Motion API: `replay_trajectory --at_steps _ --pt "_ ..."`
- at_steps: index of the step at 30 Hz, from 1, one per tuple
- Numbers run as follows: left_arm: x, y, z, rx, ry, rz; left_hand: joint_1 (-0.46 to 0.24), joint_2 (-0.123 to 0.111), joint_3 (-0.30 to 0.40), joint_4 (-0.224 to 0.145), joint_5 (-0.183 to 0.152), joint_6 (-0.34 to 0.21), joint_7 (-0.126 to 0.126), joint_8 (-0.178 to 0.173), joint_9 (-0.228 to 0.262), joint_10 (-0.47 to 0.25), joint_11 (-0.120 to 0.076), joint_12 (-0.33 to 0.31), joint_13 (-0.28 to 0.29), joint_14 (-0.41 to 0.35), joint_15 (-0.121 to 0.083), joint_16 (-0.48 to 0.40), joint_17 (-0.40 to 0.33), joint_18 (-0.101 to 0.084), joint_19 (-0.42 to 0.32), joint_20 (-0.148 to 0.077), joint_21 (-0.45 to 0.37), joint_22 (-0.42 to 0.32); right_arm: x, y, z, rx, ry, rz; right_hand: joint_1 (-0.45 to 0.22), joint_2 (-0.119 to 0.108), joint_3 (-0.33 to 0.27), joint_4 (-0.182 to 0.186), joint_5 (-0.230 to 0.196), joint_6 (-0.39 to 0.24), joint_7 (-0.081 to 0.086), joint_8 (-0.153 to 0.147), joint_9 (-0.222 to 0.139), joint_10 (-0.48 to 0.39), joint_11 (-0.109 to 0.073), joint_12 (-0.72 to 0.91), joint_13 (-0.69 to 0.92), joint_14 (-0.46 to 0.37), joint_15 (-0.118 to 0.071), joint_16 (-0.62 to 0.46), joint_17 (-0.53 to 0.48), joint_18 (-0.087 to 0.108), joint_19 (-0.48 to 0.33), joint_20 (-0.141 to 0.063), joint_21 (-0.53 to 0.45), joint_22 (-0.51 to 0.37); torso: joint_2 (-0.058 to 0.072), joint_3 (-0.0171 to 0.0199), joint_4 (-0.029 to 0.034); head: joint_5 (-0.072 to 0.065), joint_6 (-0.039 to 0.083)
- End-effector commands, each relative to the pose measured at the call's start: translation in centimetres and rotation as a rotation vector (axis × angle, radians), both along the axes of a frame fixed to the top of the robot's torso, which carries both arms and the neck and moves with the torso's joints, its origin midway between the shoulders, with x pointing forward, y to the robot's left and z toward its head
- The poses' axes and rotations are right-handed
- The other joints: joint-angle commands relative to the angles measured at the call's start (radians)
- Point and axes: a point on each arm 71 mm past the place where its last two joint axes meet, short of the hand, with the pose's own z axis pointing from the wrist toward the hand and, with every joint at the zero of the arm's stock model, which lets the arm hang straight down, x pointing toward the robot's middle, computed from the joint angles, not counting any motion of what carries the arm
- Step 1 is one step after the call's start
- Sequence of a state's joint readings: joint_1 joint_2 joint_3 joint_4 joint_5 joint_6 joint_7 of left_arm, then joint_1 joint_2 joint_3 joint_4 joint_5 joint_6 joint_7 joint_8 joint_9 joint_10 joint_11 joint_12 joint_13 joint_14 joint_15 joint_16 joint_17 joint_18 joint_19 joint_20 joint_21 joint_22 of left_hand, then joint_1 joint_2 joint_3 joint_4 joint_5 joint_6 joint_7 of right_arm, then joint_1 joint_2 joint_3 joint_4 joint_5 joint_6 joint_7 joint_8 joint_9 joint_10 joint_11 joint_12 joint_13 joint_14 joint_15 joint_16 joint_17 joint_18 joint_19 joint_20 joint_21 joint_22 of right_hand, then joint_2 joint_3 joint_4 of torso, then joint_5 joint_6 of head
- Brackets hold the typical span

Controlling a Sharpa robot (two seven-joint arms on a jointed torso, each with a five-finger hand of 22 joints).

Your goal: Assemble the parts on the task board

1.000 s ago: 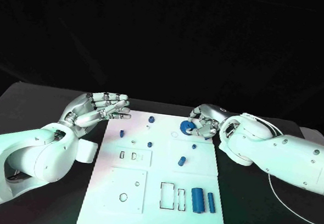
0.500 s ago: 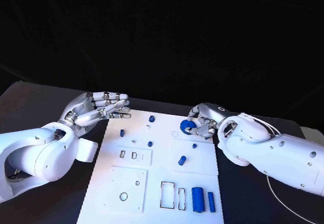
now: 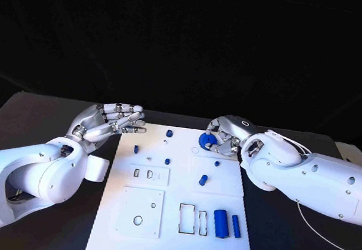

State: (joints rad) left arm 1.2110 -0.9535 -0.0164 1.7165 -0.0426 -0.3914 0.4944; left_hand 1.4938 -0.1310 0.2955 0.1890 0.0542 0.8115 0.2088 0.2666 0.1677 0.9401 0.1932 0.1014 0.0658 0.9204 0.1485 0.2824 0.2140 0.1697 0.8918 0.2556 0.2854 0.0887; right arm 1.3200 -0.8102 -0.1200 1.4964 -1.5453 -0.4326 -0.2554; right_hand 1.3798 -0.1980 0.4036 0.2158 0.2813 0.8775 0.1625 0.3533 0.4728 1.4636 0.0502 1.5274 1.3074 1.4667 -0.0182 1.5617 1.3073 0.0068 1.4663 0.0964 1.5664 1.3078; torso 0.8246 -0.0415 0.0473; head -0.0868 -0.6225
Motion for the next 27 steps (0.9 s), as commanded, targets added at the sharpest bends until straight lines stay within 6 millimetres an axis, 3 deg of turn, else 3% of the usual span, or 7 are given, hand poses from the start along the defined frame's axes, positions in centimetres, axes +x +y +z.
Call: replay_trajectory --at_steps 1,5,15,27 --pt "0.0 -0.2 0.1 -0.006 -0.008 -0.020 -0.002 -0.004 0.005 -0.002 -0.002 -0.006 0.028 -0.006 -0.001 -0.001 0.001 -0.004 -0.001 -0.004 0.004 -0.003 0.002 0.015 0.008 0.001 0.001 -0.001 -0.5 0.7 0.8 0.004 -0.092 0.028 -0.002 -0.003 0.008 -0.001 0.006 0.048 -0.040 -0.002 0.003 0.084 -0.008 0.007 0.237 0.101 -0.005 0.005 0.251 -0.007 0.105 -0.009 0.004 0.263 0.000 0.0003 0.0000 0.002 0.003" --pt "0.0 -0.3 0.1 -0.006 -0.008 -0.021 -0.002 -0.004 0.005 -0.002 -0.002 -0.006 0.028 -0.006 -0.001 -0.001 0.001 -0.004 -0.001 -0.004 0.004 -0.003 0.002 0.015 0.008 0.001 0.001 -0.001 -1.4 2.3 1.6 -0.002 -0.140 0.078 -0.002 -0.004 0.009 -0.001 0.006 0.049 -0.040 -0.002 0.004 0.085 -0.008 0.009 0.238 0.102 -0.005 0.006 0.252 -0.007 0.105 -0.009 0.004 0.263 0.000 -0.0003 -0.0011 0.005 0.004" --pt "0.0 -0.5 0.1 -0.008 -0.009 -0.025 -0.002 -0.003 0.007 -0.005 -0.003 -0.006 0.028 -0.007 -0.001 -0.001 0.001 -0.006 0.000 -0.004 0.004 -0.005 0.003 0.015 0.010 0.001 0.001 -0.002 -2.3 6.8 2.3 -0.017 -0.198 0.177 -0.004 -0.005 0.010 -0.001 0.006 0.050 -0.040 -0.003 0.004 0.085 -0.008 0.009 0.238 0.102 -0.006 0.006 0.254 -0.007 0.105 -0.010 0.004 0.263 0.000 -0.0024 0.0029 0.009 0.005" --pt "0.0 -0.6 0.2 -0.009 -0.012 -0.025 -0.002 -0.003 0.007 -0.005 -0.003 -0.007 0.028 -0.007 -0.002 -0.001 0.001 -0.007 -0.001 -0.004 0.004 -0.005 0.003 0.015 0.010 0.000 0.001 -0.002 -1.7 10.9 0.9 -0.032 -0.184 0.228 -0.008 -0.006 0.014 -0.001 0.006 0.050 -0.040 -0.006 0.003 0.085 -0.009 0.008 0.237 0.102 -0.006 0.006 0.253 -0.007 0.105 -0.011 0.004 0.263 0.002 -0.0037 0.0045 0.015 0.002"
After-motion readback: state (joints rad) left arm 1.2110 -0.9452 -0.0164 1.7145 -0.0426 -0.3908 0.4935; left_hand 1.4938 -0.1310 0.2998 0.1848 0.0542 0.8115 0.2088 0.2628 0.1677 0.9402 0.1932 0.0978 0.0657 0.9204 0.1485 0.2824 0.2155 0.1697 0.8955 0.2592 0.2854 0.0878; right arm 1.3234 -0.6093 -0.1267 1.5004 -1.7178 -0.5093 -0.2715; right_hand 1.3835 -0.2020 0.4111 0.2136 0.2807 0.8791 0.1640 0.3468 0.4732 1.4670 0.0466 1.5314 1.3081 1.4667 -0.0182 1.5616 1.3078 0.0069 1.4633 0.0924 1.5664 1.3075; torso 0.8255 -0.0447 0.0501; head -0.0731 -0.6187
